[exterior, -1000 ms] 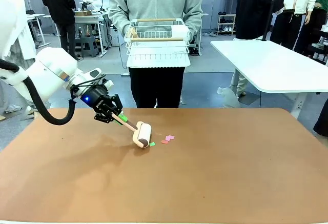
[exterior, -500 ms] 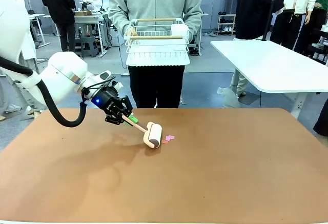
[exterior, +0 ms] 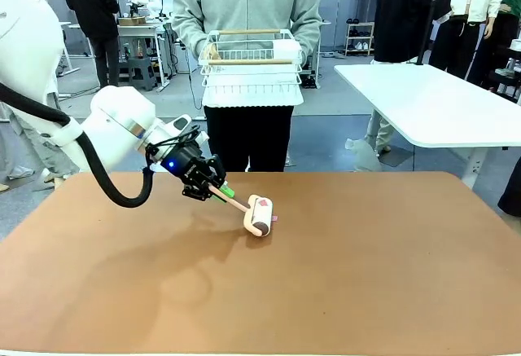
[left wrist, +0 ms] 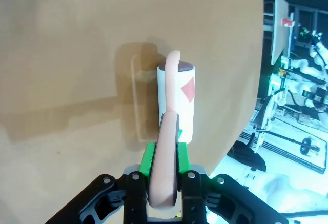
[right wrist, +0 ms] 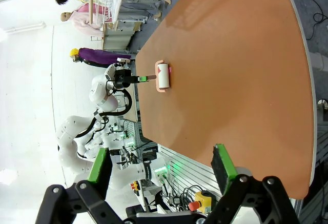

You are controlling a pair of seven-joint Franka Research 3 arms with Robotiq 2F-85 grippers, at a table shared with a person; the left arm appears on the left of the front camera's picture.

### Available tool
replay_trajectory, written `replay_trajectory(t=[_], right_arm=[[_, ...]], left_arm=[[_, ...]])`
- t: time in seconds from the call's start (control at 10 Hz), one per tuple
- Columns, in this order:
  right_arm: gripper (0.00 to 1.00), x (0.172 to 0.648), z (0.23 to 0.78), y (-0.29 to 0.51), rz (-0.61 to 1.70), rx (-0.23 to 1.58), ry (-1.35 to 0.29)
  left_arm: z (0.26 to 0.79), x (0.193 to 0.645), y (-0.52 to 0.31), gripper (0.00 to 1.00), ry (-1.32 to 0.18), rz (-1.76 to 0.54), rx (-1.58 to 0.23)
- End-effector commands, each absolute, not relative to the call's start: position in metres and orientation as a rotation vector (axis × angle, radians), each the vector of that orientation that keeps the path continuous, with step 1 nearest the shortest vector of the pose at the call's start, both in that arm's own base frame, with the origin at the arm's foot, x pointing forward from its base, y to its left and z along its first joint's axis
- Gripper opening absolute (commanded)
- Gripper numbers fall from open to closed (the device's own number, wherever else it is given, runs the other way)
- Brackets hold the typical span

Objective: Clean the table.
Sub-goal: Clean the table with the Lint Roller when the human lifts the Dish drying rack.

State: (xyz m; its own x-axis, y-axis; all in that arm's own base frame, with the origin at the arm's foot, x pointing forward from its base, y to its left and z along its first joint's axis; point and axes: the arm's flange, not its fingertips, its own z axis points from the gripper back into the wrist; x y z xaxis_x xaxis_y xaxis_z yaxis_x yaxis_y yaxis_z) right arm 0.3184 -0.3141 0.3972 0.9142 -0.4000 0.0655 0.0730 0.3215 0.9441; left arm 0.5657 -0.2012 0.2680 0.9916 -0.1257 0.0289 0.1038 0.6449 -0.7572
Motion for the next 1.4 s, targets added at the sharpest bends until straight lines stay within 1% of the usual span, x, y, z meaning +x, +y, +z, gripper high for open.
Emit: replay_trajectory(t=[0.0,0.1,0.4,0.7,0.8,0.9,1.3], right_arm=[[1.00,0.317,0.402,-0.314,-0.332,1.201,-0.300],[1.00,0.317,0.402,-0.314,-0.332,1.201,-0.300],[1.00,0.317,0.402,-0.314,-0.332,1.201,-0.300],[1.00,0.317,0.402,-0.314,-0.332,1.201,-0.300],[1.00,0.317,0.402,-0.314,-0.332,1.201,-0.300],[1.00,0.317,0.402,-0.314,-0.332,1.201,-0.300],[1.00,0.317,0.402,-0.314,-0.332,1.201,-0.300]], left_arm=[[0.217,0.558,-0.210,0.21,-0.027,-0.091,-0.752],[0.211,0.561,-0.218,0.21,-0.005,-0.069,-0.765],[0.219,0.572,-0.238,0.21,-0.055,-0.092,-0.792],[0.219,0.577,-0.272,0.21,-0.003,-0.080,-0.814],[0.225,0.574,-0.280,0.21,-0.014,-0.067,-0.824],[0.234,0.570,-0.287,0.21,-0.017,-0.083,-0.839],[0.296,0.546,-0.306,0.21,-0.102,-0.145,-0.885]])
